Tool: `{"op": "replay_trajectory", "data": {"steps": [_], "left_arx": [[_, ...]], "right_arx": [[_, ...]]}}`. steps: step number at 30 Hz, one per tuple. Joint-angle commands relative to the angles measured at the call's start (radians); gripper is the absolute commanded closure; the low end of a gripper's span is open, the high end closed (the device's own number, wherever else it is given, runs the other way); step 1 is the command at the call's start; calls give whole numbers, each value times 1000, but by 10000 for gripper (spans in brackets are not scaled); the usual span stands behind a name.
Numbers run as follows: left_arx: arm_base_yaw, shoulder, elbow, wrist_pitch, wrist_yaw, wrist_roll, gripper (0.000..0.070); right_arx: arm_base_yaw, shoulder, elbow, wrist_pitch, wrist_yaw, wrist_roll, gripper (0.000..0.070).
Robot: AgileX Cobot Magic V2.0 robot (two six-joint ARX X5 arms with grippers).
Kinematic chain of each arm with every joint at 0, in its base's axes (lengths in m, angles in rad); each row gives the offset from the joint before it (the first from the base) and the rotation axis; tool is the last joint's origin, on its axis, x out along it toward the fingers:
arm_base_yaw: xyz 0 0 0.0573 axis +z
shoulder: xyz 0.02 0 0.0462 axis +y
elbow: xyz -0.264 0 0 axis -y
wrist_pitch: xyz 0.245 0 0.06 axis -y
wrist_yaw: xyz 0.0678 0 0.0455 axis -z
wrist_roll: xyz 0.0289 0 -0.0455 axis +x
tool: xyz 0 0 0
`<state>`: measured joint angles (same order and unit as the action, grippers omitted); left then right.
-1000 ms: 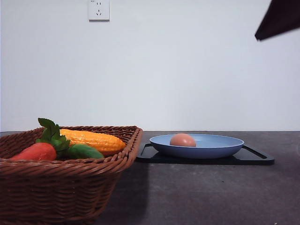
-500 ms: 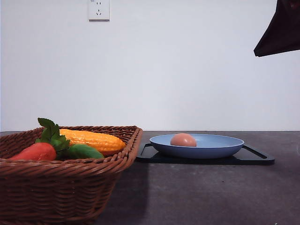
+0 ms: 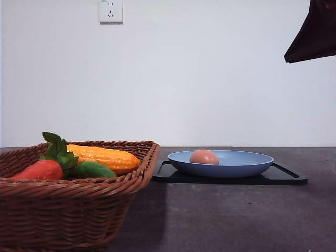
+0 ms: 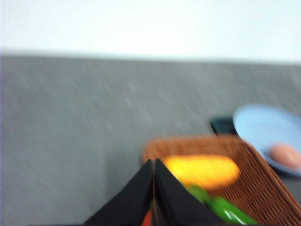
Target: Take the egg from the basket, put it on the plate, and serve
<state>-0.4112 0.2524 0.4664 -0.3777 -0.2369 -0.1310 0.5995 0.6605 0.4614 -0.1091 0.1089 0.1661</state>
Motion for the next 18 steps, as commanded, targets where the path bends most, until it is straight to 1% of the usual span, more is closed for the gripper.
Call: {"op": "replay_trajectory", "data": {"steps": [1, 6, 10, 14, 18], "left_arx": [[44, -42, -7, 11, 2, 71, 700], [214, -160, -86, 13, 9, 69, 700], [315, -228, -179, 30, 83, 66, 700], [365, -250, -290, 118, 132, 42, 700], [380, -250, -383, 187, 155, -3, 700]], "right_arx": [[7, 4, 10, 12, 4, 16, 700], [7, 4, 10, 12, 4, 16, 700], [7, 4, 10, 11, 4, 16, 700], [7, 4, 10, 11, 4, 16, 700], [7, 4, 10, 12, 4, 16, 700]]}}
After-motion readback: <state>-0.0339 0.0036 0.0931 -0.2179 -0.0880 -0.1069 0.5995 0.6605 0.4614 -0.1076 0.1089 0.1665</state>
